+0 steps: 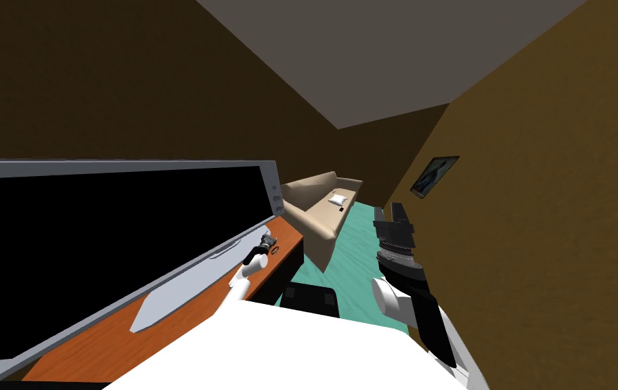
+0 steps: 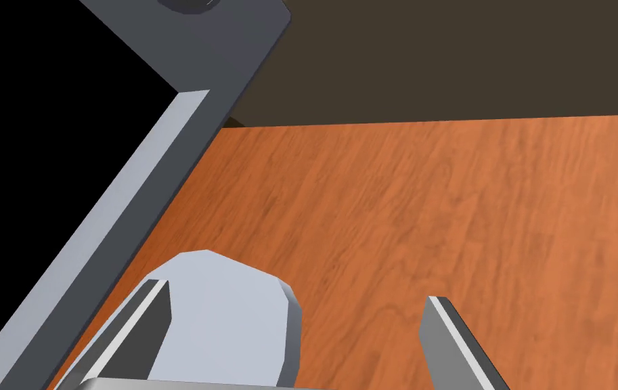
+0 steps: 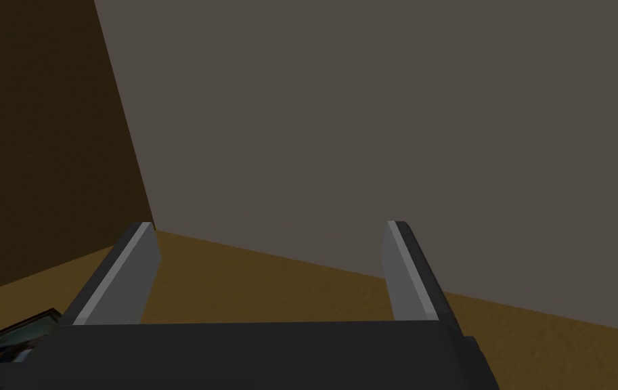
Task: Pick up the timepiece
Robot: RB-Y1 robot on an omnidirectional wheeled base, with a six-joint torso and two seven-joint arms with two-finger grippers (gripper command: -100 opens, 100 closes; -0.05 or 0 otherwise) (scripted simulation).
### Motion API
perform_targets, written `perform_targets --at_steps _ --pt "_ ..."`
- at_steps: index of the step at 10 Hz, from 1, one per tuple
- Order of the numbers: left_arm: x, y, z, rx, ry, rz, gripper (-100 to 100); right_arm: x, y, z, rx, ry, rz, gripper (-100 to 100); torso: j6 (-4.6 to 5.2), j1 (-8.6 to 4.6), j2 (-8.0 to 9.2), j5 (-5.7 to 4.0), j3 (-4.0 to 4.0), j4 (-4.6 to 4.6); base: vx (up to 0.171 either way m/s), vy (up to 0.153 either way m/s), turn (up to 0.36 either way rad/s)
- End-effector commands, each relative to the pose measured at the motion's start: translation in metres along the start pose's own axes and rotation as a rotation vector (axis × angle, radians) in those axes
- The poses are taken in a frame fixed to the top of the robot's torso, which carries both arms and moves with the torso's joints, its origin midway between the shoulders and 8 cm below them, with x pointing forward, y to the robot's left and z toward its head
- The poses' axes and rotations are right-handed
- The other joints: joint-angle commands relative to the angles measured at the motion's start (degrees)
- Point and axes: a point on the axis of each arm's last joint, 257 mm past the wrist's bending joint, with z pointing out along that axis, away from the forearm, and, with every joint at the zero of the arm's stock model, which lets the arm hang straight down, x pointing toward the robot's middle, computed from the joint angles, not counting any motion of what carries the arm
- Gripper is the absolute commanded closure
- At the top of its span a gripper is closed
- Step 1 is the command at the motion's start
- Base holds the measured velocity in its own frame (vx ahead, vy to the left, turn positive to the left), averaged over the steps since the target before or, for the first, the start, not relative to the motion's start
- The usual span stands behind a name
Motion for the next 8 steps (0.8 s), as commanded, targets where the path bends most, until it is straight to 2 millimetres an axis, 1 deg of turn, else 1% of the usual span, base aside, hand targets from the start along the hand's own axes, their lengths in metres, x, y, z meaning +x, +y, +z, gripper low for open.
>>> perform_targets --at_steps 1,2,3,5,6,7,8 --pt "-0.016 0.01 0.002 -0.03 -0.034 -0.023 -100 0.0 0.0 0.0 0.0 0.0 0.0 0 0.0 0.0 0.0 0.0 0.0 0.0 0.039 -0.039 0.038" --pt "-0.024 0.02 0.005 -0.058 -0.06 -0.057 -100 0.0 0.0 0.0 0.0 0.0 0.0 0 0.01 0.01 0.01 0.0 0.01 0.0 0.044 -0.029 0.06" --pt "-0.027 0.022 0.004 -0.061 -0.067 -0.057 -100 0.0 0.0 0.0 0.0 0.0 0.0 0 -0.01 0.04 0.02 0.0 0.01 0.0 0.016 -0.018 0.051" --pt "-0.04 0.039 0.008 -0.11 -0.114 -0.121 -100 0.0 0.0 0.0 0.0 0.0 0.0 0 0.0 0.08 0.1 0.01 0.06 0.02 0.025 -0.027 0.081" --pt "-0.05 0.051 0.008 -0.138 -0.146 -0.151 -100 0.0 0.0 0.0 0.0 0.0 0.0 0 0.01 0.03 0.06 0.0 0.03 0.01 0.046 -0.042 0.078" --pt "-0.056 0.054 0.007 -0.145 -0.158 -0.151 -100 0.0 0.0 0.0 0.0 0.0 0.0 0 0.0 0.01 0.02 0.0 0.01 0.0 0.034 -0.028 0.033" --pt "-0.064 0.064 0.006 -0.169 -0.186 -0.179 -100 0.0 0.0 0.0 0.0 0.0 0.0 0 0.01 0.04 0.05 0.0 0.02 0.01 0.022 -0.023 0.061"
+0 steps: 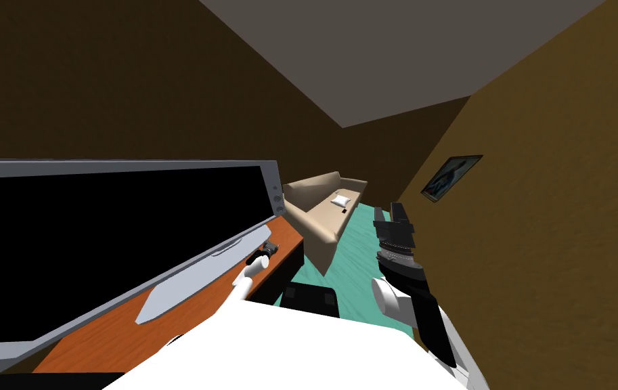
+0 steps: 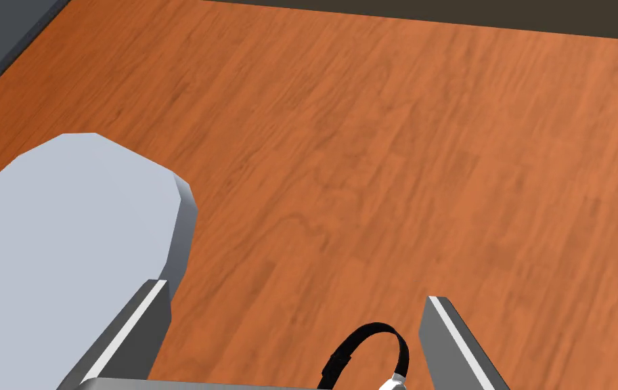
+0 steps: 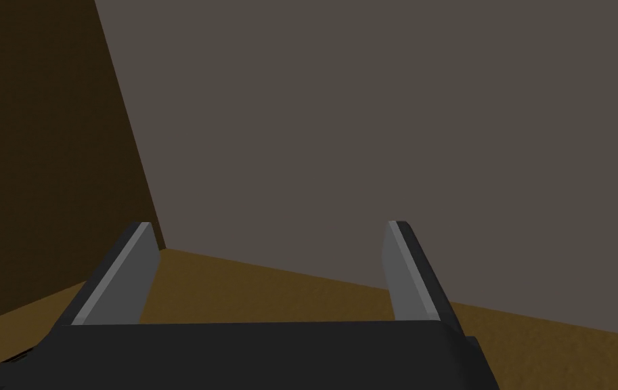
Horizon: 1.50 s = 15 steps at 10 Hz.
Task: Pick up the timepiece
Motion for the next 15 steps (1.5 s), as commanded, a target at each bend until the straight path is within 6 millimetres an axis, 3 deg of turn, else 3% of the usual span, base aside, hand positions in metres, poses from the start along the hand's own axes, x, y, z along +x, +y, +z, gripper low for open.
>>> perform_targets --at_steps 1,8,9,10,11,15 --pt "-0.005 0.004 0.003 -0.014 -0.017 -0.015 -100 0.0 0.0 0.0 0.0 0.0 0.0 0 0.0 0.0 0.0 0.0 0.0 0.0 0.011 -0.012 0.033" --pt "-0.052 0.048 0.005 -0.123 -0.153 -0.14 -100 0.0 0.0 0.0 0.0 0.0 0.0 0 0.01 0.05 0.04 0.0 0.02 0.01 0.021 -0.021 0.045" --pt "-0.044 0.04 0.007 -0.11 -0.136 -0.127 -100 0.0 0.0 0.0 0.0 0.0 0.0 0 0.01 0.03 0.04 0.0 0.02 0.01 0.007 -0.01 0.014" --pt "-0.046 0.041 0.006 -0.113 -0.14 -0.13 0 0.0 0.0 0.0 0.0 0.0 0.0 0 0.01 0.06 0.07 0.0 0.04 0.02 0.0 0.0 0.0" --pt "-0.05 0.053 0.004 -0.111 -0.14 -0.131 -100 0.0 0.0 0.0 0.0 0.0 0.0 0 0.01 0.09 0.09 0.01 0.05 0.03 -0.003 0.008 -0.018" --pt "-0.053 0.063 0.002 -0.109 -0.141 -0.132 -100 0.0 0.0 0.0 0.0 0.0 0.0 0 0.02 0.13 0.14 0.02 0.08 0.04 -0.001 0.001 -0.002"
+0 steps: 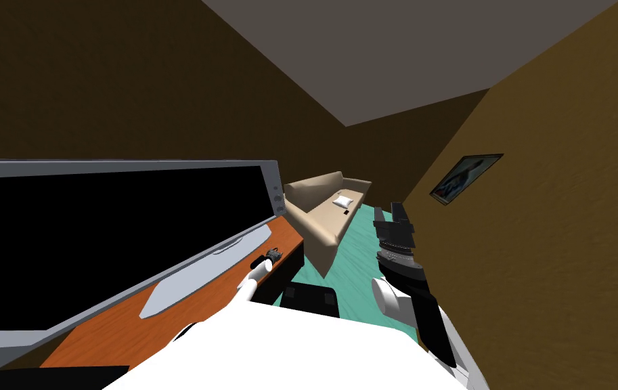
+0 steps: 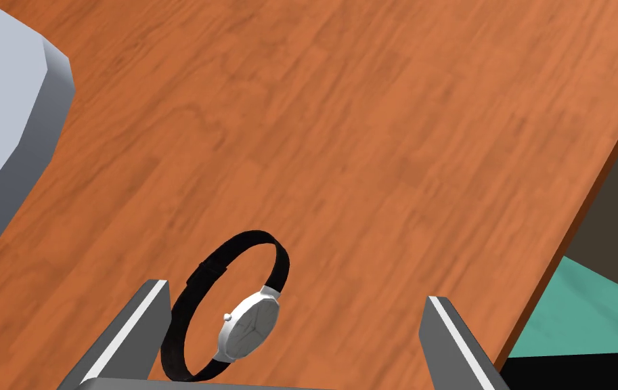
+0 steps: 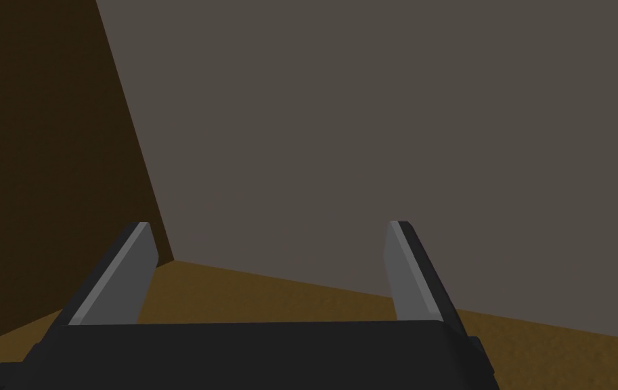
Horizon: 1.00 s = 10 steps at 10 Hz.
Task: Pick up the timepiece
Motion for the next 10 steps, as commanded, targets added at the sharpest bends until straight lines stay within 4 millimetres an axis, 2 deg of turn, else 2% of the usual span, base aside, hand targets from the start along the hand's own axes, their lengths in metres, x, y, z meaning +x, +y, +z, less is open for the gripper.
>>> perform_targets --at_steps 1,7,10 --pt "-0.0002 0.0005 -0.0001 0.0 0.0 0.0 -100 0.0 0.0 0.0 0.0 0.0 0.0 0 0.0 0.0 0.0 0.0 0.0 0.0 0.0 0.0 0.0" --pt "-0.0002 0.0005 -0.0001 0.0 0.0 0.0 -100 0.0 0.0 0.0 0.0 0.0 0.0 0 0.01 0.0 0.0 0.0 0.0 0.0 0.001 -0.001 0.002" --pt "-0.0051 0.0021 0.0045 0.021 -0.008 -0.024 -100 0.0 0.0 0.0 0.0 0.0 0.0 0 0.02 0.13 0.1 0.03 0.06 0.02 -0.027 0.03 -0.095"
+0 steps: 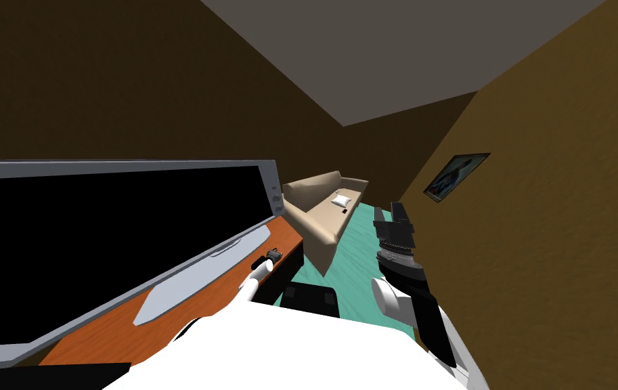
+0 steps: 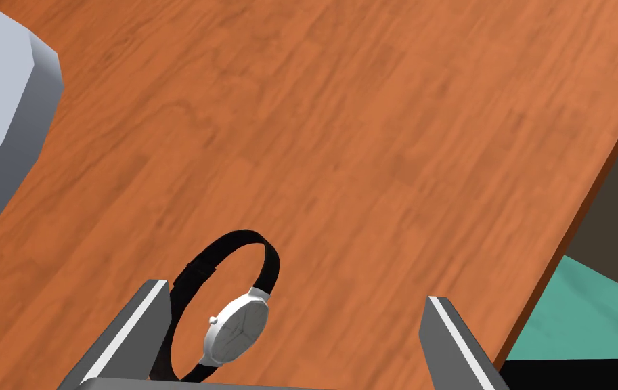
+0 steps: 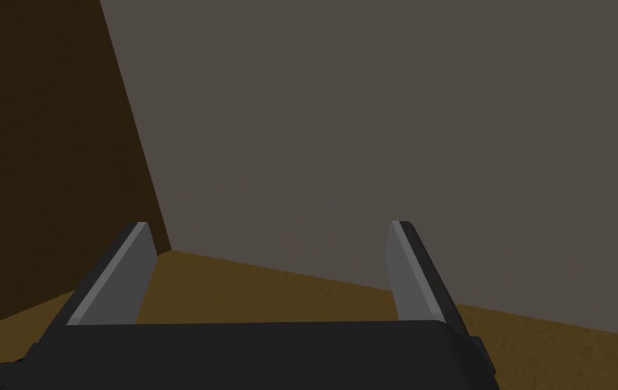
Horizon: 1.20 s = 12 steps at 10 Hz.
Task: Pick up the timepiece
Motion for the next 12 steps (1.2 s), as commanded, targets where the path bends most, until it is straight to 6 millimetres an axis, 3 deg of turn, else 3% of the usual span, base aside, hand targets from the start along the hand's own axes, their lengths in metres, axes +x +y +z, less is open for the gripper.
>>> perform_targets --at_steps 1,7,8,12 --pt "-0.0019 0.0007 0.0017 0.01 -0.003 -0.01 -100 0.0 0.0 0.0 0.0 0.0 0.0 0 0.0 0.0 0.0 0.0 0.0 0.0 -0.025 0.028 -0.086" --pt "-0.0071 0.0035 0.0053 0.032 -0.013 -0.034 -100 0.0 0.0 0.0 0.0 0.0 0.0 0 -0.01 -0.04 -0.04 -0.01 -0.02 -0.01 -0.018 0.02 -0.061" --pt "-0.0071 0.0033 0.0053 0.034 -0.012 -0.034 100 0.0 0.0 0.0 0.0 0.0 0.0 0 -0.02 -0.08 -0.08 -0.02 -0.04 -0.01 0.0 0.0 0.0" --pt "-0.0038 -0.0051 0.0056 0.047 -0.004 -0.03 100 0.0 0.0 0.0 0.0 0.0 0.0 0 0.23 -0.03 -0.51 0.39 -0.39 -0.28 -0.003 -0.002 -0.001"
